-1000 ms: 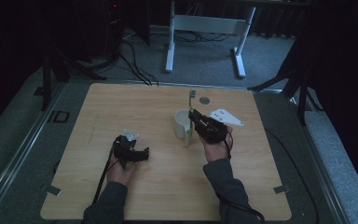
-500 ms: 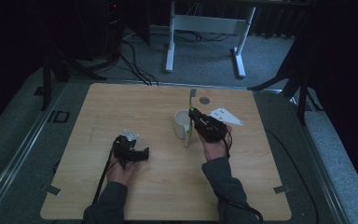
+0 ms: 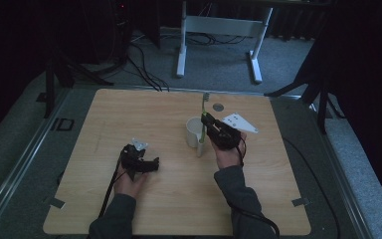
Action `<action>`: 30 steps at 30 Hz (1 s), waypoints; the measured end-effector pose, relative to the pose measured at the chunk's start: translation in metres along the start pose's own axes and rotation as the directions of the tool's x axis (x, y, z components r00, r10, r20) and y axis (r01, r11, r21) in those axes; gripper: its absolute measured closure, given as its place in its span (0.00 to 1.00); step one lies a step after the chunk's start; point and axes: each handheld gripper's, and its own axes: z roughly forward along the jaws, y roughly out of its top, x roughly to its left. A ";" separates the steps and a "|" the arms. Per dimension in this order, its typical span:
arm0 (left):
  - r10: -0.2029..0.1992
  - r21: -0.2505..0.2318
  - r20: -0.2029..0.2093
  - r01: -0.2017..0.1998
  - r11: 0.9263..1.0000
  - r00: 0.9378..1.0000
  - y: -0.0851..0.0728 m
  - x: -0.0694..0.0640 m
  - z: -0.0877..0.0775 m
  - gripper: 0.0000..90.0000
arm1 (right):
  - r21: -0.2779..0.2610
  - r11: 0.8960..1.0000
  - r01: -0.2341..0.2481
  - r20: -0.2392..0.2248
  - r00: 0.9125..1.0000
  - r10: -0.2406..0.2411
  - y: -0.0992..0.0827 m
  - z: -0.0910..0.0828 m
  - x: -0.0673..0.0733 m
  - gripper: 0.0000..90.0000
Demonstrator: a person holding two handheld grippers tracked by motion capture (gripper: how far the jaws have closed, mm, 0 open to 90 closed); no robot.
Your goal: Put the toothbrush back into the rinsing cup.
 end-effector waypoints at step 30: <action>0.000 0.000 0.000 0.000 1.000 1.000 0.000 0.000 0.000 0.10 | -0.003 1.000 0.021 0.018 1.000 -0.021 -0.008 0.007 -0.004 0.89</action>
